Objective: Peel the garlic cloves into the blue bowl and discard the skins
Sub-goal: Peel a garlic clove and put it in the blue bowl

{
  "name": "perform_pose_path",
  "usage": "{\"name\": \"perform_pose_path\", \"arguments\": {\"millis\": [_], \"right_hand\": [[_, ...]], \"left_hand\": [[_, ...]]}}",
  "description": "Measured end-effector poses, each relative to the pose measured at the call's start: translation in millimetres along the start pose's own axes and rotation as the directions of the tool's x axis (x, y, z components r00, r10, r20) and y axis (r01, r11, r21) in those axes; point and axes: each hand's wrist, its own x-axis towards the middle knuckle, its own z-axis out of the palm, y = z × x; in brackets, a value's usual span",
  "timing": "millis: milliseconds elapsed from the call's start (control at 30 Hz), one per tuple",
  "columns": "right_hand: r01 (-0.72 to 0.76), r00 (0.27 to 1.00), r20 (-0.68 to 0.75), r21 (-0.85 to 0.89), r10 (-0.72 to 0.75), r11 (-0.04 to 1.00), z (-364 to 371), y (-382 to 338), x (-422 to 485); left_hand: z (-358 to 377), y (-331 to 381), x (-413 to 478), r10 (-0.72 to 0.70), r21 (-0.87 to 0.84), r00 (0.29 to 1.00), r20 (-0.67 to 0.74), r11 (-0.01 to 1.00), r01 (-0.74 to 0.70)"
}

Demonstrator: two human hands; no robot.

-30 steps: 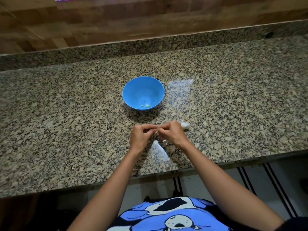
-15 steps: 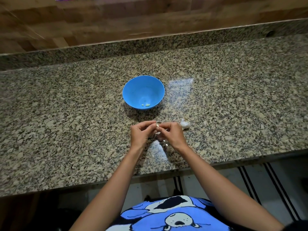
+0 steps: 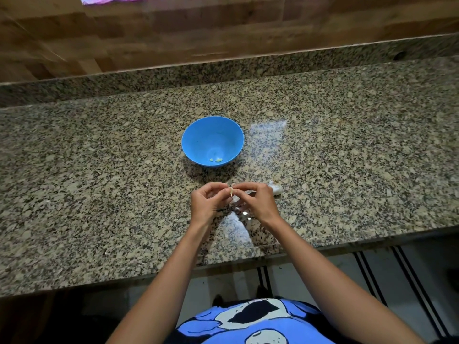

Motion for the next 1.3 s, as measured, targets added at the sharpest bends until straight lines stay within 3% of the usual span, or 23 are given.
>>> {"name": "perform_pose_path", "arguments": {"millis": [533,767,867,1000,1167,1300], "right_hand": [[-0.027,0.999,-0.042,-0.041,0.025,0.999,6,1,5],[-0.055,0.998,0.018,0.097,0.054,0.994,2,2,4],[-0.044,0.999,0.018,0.033,0.044,0.998,2,3,6],[-0.001,1.0,-0.024,-0.086,-0.001,0.996,6,2,10],[0.003,0.999,-0.05,-0.056,-0.006,0.998,4,-4,10],[-0.013,1.0,-0.024,-0.081,0.011,0.997,4,0,4]], "left_hand": [[1,2,-6,0.077,0.213,0.995,0.057,0.973,-0.088],[-4,-1,-4,0.015,0.118,1.0,0.018,0.993,-0.017],[-4,-3,-2,0.0,0.11,1.0,0.022,0.994,-0.002],[1,-3,1,0.109,0.242,0.991,0.075,0.962,-0.124],[2,3,1,-0.013,0.022,1.0,-0.001,1.0,0.013],[-4,4,4,-0.129,-0.192,0.991,-0.043,0.974,0.118]]}}
